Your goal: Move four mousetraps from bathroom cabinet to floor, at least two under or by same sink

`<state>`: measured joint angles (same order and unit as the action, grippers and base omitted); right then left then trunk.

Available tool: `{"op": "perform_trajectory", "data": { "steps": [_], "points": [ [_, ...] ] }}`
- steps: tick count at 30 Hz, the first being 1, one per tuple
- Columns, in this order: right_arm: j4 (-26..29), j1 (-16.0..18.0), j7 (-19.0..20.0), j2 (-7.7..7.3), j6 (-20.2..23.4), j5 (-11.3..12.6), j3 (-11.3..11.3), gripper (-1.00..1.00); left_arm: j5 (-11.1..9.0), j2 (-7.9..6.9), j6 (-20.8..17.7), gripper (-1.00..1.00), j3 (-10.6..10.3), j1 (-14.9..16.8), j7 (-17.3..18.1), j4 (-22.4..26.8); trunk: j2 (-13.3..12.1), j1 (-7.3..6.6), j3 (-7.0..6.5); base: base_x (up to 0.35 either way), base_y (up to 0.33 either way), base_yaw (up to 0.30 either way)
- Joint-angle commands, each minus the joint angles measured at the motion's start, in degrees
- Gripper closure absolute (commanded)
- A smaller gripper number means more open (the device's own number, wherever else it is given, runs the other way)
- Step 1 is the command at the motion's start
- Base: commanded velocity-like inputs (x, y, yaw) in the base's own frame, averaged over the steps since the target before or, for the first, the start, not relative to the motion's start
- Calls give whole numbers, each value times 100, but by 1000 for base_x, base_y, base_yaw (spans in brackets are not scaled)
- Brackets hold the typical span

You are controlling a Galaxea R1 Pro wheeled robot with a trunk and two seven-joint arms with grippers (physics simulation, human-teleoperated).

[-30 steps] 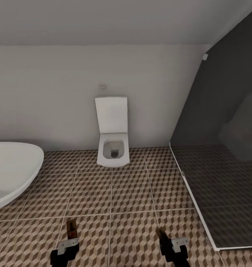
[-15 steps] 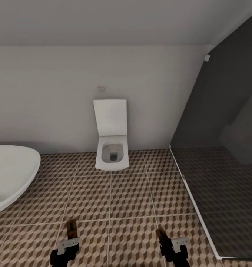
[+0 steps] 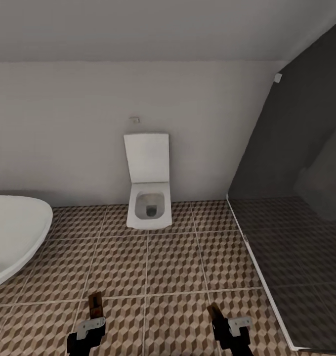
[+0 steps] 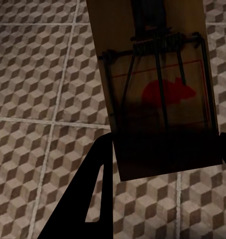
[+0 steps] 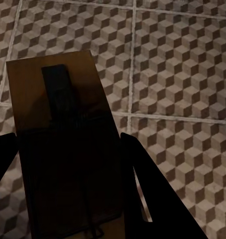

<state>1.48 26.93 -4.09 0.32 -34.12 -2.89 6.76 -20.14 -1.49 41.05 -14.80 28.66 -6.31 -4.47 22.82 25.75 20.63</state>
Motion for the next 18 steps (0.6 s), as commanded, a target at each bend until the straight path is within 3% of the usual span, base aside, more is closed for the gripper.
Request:
{"op": "perform_trajectory", "data": {
  "steps": [1, 5, 7, 9, 11, 13, 14, 15, 16, 18],
  "points": [
    [-4, 5, -47, 5, -15, -23, 28, 100, 10, 2, 25, 100, -50, 8, -45, -17, 10, 3, 9, 2, 0, 0],
    [127, 5, -67, 30, 35, -38, 16, 100, 14, 0, 2, 100, -48, 8, -50, -6, 10, 3, 9, 0, 0, 0],
    [367, 7, -84, 56, 257, -42, 12, 100, 17, 6, -379, 100, -35, 3, -53, 7, 10, 3, 9, 0, 0, 0],
    [961, 7, -114, 123, 859, -44, 12, 100, 28, 7, -1433, 100, -18, 1, -40, 163, 10, 3, 9, 0, 0, 0],
    [1903, 9, -159, 228, 1919, -43, 14, 100, 37, -36, -2940, 100, -11, 0, -33, 1104, 10, 3, 9, 0, 0, 0],
    [2709, 12, -181, 343, 2688, -44, 16, 100, 47, -91, -4117, 100, -8, 2, -40, 2184, 10, 3, 9, 0, 0, 0],
    [2870, 14, -186, 376, 2819, -46, 17, 100, 49, -99, -4360, 100, -7, 3, -41, 2408, 10, 3, 9, 0, 0, 0],
    [3243, 23, -206, 488, 3140, -62, 17, 100, 51, -114, -5051, 100, -7, 15, -47, 2949, 10, 3, 9, 0, 0, 0],
    [3405, 41, -238, 557, 3328, -99, 17, 100, 52, -117, -5490, 100, -4, 27, -55, 3223, 10, 3, 9, 0, 0, 0],
    [3573, 110, -339, 651, 3607, -198, 18, 100, 53, -120, -6078, 100, -1, 71, -80, 3558, 10, 3, 9, 0, 0, 0]
  ]
}}
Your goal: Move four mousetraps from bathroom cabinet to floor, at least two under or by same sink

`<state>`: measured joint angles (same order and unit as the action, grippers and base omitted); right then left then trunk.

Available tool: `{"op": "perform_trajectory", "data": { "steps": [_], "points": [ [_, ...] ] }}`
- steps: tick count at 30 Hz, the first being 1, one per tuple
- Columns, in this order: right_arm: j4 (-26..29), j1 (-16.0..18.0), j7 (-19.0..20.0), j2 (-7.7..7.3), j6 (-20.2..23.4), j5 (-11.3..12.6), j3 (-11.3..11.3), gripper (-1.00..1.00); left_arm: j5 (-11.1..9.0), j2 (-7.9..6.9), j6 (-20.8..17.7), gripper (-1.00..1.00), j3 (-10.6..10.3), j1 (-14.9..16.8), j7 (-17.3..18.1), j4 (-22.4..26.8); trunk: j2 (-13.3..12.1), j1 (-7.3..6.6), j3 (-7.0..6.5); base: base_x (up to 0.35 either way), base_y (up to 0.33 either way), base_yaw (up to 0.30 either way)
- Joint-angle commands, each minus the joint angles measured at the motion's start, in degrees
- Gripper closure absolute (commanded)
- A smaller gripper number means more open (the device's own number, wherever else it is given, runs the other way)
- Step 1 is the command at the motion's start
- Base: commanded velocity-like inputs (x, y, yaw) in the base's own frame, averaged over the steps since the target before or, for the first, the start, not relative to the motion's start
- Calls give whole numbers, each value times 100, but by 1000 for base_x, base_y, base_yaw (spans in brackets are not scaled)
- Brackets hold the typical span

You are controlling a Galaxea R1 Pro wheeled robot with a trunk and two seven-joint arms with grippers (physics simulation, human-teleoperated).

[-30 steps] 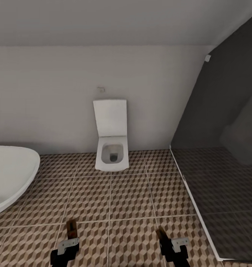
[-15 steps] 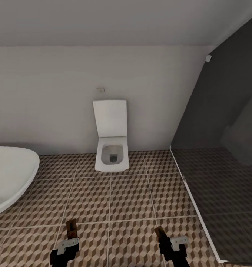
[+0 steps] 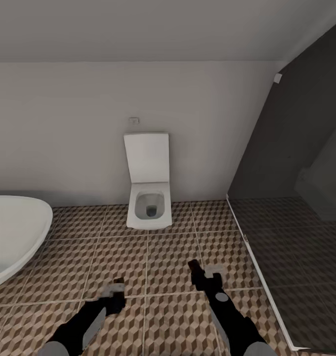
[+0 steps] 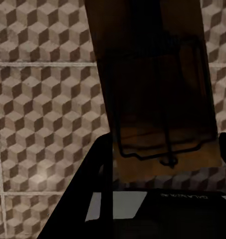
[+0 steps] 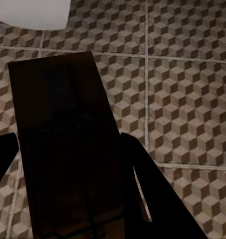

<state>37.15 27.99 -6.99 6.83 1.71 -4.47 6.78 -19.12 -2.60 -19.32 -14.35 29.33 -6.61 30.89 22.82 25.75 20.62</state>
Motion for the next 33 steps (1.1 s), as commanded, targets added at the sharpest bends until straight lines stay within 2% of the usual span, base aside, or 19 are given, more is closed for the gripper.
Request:
{"op": "perform_trajectory", "data": {
  "steps": [1, 2, 5, 9, 12, 15, 23, 27, 33],
  "points": [
    [87, 85, -139, 70, 199, -130, 17, 100, -49, -11, -357, 100, -44, 70, -71, 224, 9, 3, 10, 0, 0, 0],
    [139, 176, -235, 149, 348, -231, 17, 100, -47, -11, -606, 100, -43, 164, -86, 400, 9, 3, 10, 0, 0, 0],
    [203, 364, -393, 317, 577, -471, 17, 100, -42, -12, -958, 100, -42, 461, -104, 636, 9, 3, 10, 0, 0, 0],
    [234, 655, -461, 317, 719, -606, 17, 100, -40, -27, -1105, 100, -41, 692, -110, 608, 9, 3, 10, 0, 0, 0],
    [240, 772, -467, 317, 776, -617, 12, 100, -38, -145, -1082, 100, -46, 741, -87, 361, 9, 3, 10, 0, 0, 0],
    [240, 803, -453, 317, 769, -616, 9, 100, -39, -193, -998, 100, -61, 753, -63, 251, 9, 3, 10, 0, 0, 0],
    [240, 813, -444, 317, 754, -616, 20, 100, -39, -197, -626, 100, -76, 758, -51, 301, 9, 3, 10, 0, 0, 0],
    [240, 814, -443, 317, 753, -616, 24, 100, -39, -211, -606, 100, -71, 758, -56, 519, 9, 3, 10, 0, 0, 0],
    [155, 814, -443, 317, 646, -610, 27, 100, -34, -192, -672, 100, -46, 758, -90, 592, 9, 3, 10, 0, 0, 0]
  ]
}}
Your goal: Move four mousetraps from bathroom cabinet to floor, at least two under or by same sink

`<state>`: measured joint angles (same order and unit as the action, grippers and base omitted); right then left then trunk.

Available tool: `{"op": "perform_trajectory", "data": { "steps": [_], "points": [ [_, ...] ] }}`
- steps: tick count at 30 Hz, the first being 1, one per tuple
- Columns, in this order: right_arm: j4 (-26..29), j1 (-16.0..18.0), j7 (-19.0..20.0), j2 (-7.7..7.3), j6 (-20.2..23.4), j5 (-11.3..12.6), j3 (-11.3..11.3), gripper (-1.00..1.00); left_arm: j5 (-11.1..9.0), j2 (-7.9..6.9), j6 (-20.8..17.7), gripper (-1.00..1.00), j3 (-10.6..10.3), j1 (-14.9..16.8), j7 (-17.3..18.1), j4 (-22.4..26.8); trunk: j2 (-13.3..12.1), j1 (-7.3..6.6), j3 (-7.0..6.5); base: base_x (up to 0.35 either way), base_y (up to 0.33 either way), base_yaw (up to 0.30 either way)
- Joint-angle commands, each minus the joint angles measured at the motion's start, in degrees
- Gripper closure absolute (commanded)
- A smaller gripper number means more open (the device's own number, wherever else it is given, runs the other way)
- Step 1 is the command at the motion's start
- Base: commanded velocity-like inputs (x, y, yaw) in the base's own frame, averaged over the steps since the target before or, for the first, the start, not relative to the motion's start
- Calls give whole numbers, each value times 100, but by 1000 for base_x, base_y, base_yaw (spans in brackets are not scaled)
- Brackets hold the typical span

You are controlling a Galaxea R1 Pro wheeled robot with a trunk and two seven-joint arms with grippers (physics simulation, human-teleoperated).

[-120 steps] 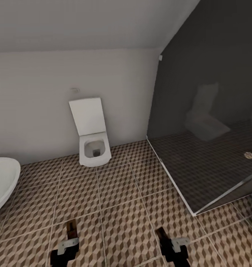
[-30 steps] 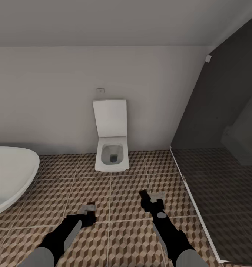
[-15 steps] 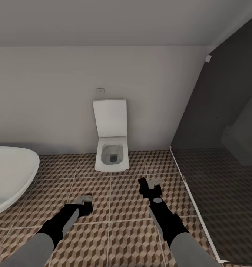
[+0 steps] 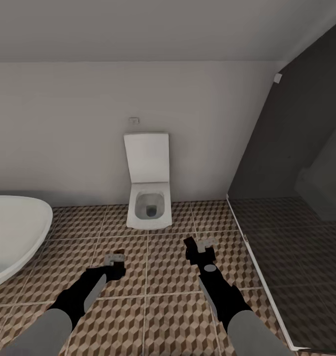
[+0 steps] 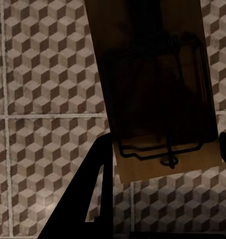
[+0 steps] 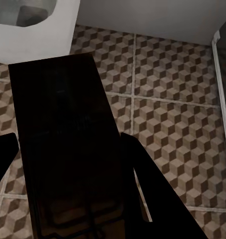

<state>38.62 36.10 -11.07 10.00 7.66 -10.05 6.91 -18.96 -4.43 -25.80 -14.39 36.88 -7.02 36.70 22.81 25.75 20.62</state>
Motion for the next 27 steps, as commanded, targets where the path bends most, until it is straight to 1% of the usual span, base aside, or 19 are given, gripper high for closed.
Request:
{"op": "perform_trajectory", "data": {
  "steps": [1, 4, 6, 9, 15, 16, 17, 21, 25, 27],
  "points": [
    [-46, 3, -36, 0, -42, -52, 14, 100, -47, -5, -54, 100, -41, 4, -54, 19, 10, 3, 10, 0, 0, 0],
    [-323, 3, -40, 0, -389, -50, 17, 100, -40, -1, -96, 100, -39, 4, -61, 68, 10, 3, 10, 0, 0, 0],
    [-519, 3, -43, 0, -584, -50, 20, 100, -39, -15, -99, 100, -38, 4, -58, 191, 10, 3, 10, 0, 0, 0],
    [-638, 3, -51, 0, -724, -50, 18, 100, -38, -29, -92, 100, -40, 4, -51, 319, 10, 3, 10, 0, 0, 0],
    [-677, 3, -66, 0, -756, -54, 7, 100, -42, -31, -85, 100, -58, 4, -27, 488, 10, 3, 10, 0, 0, 0],
    [-681, 3, -68, 0, -750, -53, 4, 100, -44, -19, -87, 100, -65, 4, -24, 565, 10, 3, 10, 0, 0, 0],
    [-687, 3, -69, 0, -735, -46, -6, 100, -46, 54, -91, 100, -89, 4, -26, 702, 10, 3, 10, 0, 0, 0],
    [-689, 3, -71, 0, -725, -38, -13, 100, -46, 93, -92, 100, -107, 4, -21, 754, 10, 3, 10, 0, 0, 0],
    [-642, 3, -63, 0, -752, -32, -6, 100, -46, 98, -84, 100, -213, 4, -24, 767, 10, 3, 10, 0, 0, 0],
    [-626, 3, -63, 0, -755, -32, -5, 100, -46, 99, -84, 100, -225, 4, -23, 773, 10, 3, 10, 0, 0, 0]
  ]
}}
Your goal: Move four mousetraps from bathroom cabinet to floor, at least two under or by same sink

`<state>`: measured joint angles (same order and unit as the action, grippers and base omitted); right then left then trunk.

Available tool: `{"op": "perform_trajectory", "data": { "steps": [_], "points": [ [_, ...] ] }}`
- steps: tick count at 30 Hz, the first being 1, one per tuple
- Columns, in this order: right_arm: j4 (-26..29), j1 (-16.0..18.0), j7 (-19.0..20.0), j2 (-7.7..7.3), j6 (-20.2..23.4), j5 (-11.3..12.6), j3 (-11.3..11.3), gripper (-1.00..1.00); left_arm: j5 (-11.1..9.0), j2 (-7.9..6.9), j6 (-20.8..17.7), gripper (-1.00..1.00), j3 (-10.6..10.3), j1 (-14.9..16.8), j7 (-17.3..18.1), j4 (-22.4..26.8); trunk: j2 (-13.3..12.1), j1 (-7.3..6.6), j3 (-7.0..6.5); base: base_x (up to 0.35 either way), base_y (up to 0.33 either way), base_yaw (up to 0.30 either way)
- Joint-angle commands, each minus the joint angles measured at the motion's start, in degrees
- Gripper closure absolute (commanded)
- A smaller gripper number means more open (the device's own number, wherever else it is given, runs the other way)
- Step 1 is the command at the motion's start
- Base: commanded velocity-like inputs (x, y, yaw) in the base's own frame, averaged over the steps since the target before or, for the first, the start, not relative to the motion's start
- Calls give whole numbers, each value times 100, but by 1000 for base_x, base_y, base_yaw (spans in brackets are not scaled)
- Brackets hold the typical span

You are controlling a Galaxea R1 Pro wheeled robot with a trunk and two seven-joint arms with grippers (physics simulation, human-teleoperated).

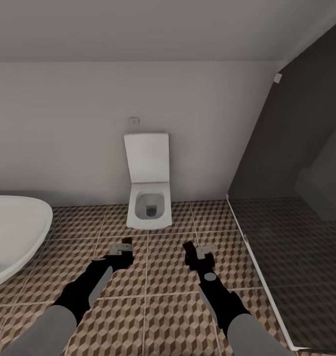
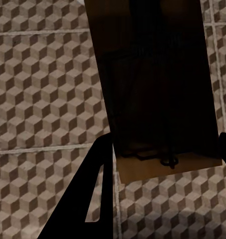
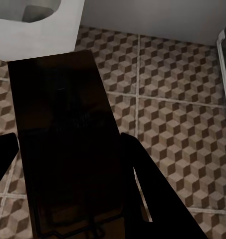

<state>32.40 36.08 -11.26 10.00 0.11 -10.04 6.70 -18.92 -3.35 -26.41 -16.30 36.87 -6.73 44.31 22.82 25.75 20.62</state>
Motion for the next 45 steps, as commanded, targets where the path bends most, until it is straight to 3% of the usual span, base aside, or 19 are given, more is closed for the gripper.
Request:
{"op": "perform_trajectory", "data": {
  "steps": [1, 11, 15, 29, 38, 45],
  "points": [
    [4, 5, -43, 0, -2, -33, 15, 100, -50, -8, -21, 100, -38, 4, -54, 14, 10, 3, 9, 0, 0, 0],
    [29, 5, -51, 0, 6, -27, 16, 100, -50, -9, -22, 100, -40, 4, -57, 50, 10, 3, 9, 0, 0, 0],
    [30, 5, -52, 0, 6, -25, 16, 100, -50, -8, -22, 100, -43, 4, -57, 51, 171, 91, 83, 0, 0, 0],
    [30, 5, -50, 0, 7, -26, 16, 100, -50, -8, -22, 100, -166, 4, -57, 51, 732, 398, 444, 0, 0, 0],
    [35, 5, -43, 0, -15, -33, 26, 100, -50, -8, -25, 100, -358, 4, -58, 50, 1093, 596, 687, 0, 0, 0],
    [451, 5, -50, 0, 8, -33, 33, 100, -50, -8, -27, 100, -370, 4, -60, 51, 1374, 750, 876, 0, 0, 0]
  ]
}}
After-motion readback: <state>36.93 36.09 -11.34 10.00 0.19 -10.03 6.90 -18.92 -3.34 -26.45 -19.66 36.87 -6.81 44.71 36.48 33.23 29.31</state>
